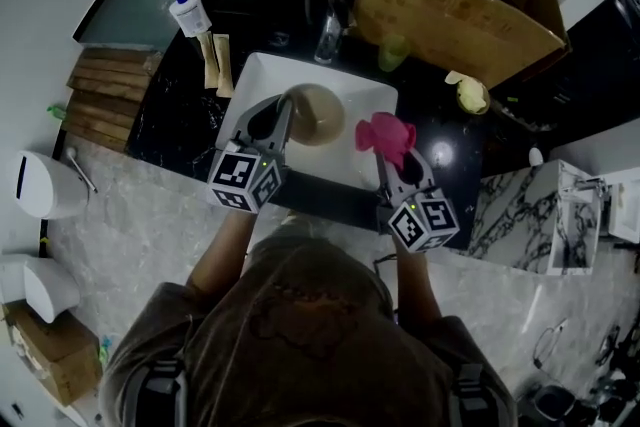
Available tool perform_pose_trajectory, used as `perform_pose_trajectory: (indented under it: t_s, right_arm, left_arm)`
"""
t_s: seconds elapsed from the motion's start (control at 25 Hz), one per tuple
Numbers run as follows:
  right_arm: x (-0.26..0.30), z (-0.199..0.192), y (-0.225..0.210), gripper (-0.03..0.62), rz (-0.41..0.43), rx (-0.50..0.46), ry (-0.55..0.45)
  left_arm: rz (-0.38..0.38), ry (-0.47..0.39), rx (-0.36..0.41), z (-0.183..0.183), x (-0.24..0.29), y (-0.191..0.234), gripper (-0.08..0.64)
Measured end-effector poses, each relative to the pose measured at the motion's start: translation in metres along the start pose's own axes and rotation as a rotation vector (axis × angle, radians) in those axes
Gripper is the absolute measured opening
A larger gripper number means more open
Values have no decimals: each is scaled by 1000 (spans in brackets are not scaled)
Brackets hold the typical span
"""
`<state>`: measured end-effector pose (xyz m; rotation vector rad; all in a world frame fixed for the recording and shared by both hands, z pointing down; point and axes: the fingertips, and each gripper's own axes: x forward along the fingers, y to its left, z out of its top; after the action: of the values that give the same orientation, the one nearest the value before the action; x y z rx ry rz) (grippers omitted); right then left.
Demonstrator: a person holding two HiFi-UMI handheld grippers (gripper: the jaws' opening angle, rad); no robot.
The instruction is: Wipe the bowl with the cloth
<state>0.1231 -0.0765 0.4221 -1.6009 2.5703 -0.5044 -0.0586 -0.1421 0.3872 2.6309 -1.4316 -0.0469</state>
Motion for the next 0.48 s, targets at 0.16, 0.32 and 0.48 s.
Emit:
perform_pose_trajectory:
  t_s: [0.16, 0.32, 0.48]
  right_arm:
    - [26, 8, -5, 115, -21, -8, -4]
    - [47, 16, -11, 115, -48, -18, -15]
    - [64, 24, -13, 115, -54, -13, -28]
  left_arm:
    - [-53, 24, 8, -7, 25, 13, 20]
    - [-106, 38, 20, -9, 45, 23, 20]
    - [-151, 65, 52, -16, 57, 27, 20]
